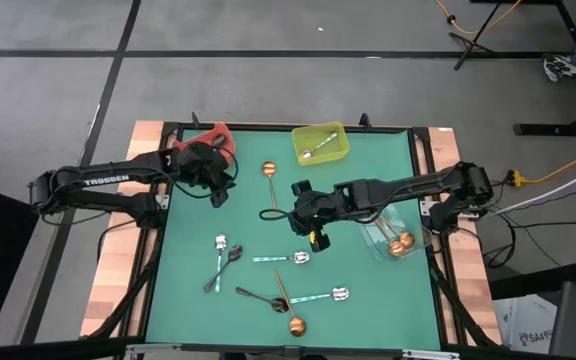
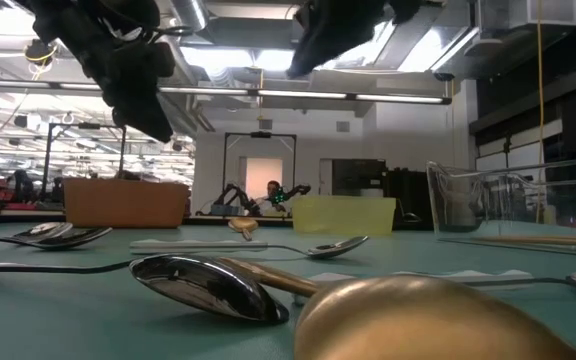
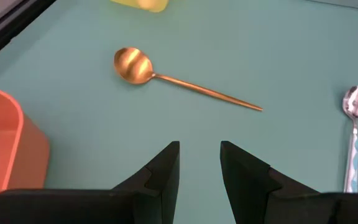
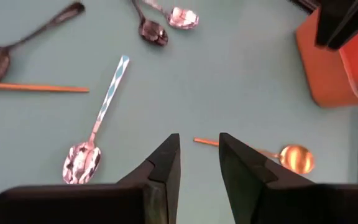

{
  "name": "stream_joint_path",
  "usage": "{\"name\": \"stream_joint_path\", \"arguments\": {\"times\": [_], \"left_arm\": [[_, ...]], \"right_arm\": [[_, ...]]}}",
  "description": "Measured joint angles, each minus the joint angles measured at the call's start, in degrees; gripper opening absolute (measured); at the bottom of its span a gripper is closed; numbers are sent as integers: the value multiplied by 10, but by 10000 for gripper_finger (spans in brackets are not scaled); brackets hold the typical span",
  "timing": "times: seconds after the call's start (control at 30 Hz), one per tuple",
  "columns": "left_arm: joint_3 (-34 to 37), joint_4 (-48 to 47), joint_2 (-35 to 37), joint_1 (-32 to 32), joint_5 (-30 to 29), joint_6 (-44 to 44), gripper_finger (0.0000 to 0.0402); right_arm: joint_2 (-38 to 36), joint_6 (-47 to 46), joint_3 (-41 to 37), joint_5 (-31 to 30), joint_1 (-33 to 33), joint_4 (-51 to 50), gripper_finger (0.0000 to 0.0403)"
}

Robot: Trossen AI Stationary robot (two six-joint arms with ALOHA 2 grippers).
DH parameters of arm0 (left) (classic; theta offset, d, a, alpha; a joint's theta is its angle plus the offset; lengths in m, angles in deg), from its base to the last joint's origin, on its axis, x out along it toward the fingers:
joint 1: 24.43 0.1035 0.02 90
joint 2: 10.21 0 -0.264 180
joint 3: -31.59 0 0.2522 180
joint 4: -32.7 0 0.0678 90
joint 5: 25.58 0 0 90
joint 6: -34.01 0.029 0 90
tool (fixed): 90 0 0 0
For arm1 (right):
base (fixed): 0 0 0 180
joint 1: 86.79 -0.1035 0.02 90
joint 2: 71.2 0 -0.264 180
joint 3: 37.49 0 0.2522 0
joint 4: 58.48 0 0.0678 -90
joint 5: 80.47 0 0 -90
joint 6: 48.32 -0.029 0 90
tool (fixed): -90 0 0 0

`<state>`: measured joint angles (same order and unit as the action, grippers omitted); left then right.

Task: Sort silverware by color (type)
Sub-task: Put the center white and green spoon into the yellow bin

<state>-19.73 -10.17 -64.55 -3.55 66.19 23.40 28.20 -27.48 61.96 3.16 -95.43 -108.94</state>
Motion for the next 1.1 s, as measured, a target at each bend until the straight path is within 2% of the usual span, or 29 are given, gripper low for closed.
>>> {"name": "stream_joint_path", "arguments": {"times": [0.53,0.8,1.1], "left_arm": [[0,8,0,-39,-13,0,110],[0,9,0,-38,-13,-20,110],[0,9,0,-38,-13,-45,110]], "right_arm": [[84,-46,0,40,0,18,99],[129,-106,0,41,0,32,99],[152,-194,0,91,0,39,99]]}}
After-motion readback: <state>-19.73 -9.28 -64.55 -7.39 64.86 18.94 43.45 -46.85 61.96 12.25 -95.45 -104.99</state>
